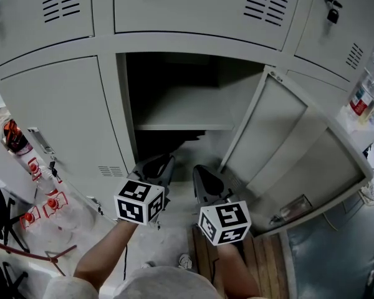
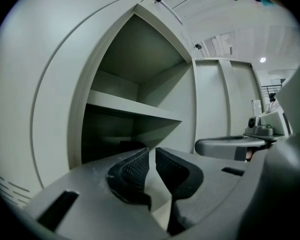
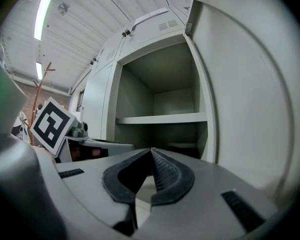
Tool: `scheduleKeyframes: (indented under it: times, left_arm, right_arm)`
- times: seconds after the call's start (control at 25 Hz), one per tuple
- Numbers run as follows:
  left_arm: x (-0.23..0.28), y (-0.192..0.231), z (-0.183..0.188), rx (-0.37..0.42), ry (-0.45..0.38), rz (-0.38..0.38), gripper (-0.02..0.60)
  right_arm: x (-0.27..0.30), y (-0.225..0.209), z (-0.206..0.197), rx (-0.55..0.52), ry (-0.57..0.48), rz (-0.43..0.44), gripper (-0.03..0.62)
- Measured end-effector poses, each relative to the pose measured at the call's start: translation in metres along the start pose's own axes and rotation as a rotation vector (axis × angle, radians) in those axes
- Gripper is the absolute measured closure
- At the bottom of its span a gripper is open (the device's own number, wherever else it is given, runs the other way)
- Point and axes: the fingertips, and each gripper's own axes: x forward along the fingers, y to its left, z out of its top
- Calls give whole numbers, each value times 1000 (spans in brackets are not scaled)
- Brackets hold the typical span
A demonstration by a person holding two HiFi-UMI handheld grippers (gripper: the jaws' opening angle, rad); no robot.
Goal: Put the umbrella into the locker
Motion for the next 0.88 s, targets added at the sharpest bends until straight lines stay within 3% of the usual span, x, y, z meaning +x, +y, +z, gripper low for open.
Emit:
scheduleKeyframes:
  times: [0.4, 0.88]
  left_arm:
    - [-5, -4, -10, 0, 1, 30, 574]
    - [-5, -4, -17, -1, 18, 28, 574]
  right_arm:
    - [-4, 6, -4, -13, 12, 14, 591]
    - [-2, 7, -8, -4, 12, 24, 591]
